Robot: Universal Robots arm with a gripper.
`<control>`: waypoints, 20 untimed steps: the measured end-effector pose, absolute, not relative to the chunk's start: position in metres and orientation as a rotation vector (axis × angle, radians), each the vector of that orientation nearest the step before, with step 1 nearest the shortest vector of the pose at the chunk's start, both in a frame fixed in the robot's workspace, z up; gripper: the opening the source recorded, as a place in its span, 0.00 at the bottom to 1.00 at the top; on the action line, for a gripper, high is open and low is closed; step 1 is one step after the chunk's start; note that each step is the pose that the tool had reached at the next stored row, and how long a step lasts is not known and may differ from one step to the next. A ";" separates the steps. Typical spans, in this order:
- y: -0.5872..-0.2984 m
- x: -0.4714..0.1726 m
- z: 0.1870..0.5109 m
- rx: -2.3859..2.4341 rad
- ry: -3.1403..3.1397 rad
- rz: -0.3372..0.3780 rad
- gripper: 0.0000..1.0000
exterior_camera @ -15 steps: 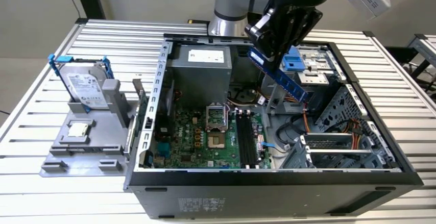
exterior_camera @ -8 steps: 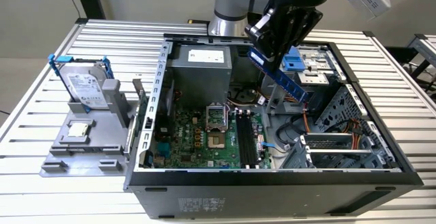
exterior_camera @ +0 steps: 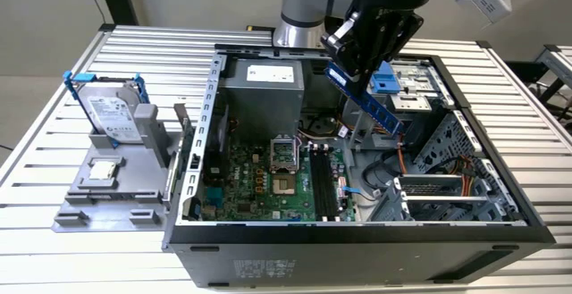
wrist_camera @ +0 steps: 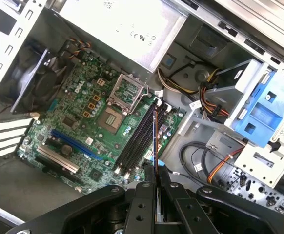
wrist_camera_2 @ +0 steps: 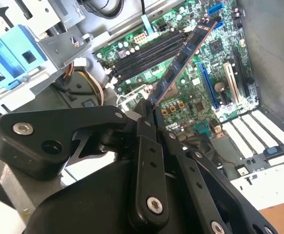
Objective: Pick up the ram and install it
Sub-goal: 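Insert the ram into the slot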
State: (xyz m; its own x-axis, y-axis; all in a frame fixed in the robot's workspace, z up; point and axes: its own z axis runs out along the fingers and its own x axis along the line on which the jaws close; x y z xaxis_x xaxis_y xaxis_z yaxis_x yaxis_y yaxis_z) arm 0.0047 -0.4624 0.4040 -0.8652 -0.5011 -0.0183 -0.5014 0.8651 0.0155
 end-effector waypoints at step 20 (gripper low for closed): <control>-0.462 0.005 0.403 -0.471 3.089 0.025 0.00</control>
State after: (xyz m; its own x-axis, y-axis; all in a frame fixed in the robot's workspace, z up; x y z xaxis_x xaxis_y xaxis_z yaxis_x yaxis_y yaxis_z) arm 0.0047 -0.4620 0.4028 -0.9545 -0.2976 -0.0191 -0.2979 0.9545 0.0133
